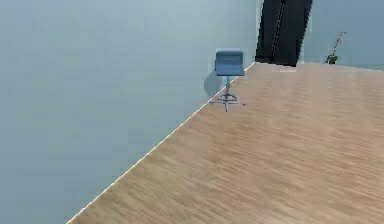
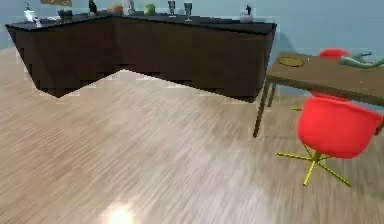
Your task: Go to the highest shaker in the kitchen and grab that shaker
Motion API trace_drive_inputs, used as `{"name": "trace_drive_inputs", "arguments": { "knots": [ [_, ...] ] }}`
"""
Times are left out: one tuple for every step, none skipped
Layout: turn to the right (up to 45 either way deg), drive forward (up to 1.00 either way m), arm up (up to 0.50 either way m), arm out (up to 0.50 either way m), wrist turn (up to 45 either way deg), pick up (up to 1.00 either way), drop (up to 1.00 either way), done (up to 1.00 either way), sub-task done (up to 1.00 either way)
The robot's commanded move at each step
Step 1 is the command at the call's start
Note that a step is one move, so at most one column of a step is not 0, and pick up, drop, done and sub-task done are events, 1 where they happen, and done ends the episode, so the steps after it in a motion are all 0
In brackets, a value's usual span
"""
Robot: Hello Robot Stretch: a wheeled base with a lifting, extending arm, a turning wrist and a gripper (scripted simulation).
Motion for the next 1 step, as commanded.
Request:
{"name": "trace_drive_inputs", "arguments": {
  "knots": [
    [45.0, 0.00, 0.00, 0.00, 0.0, 0.00, 0.00, 0.00, 0.00]
  ]
}}
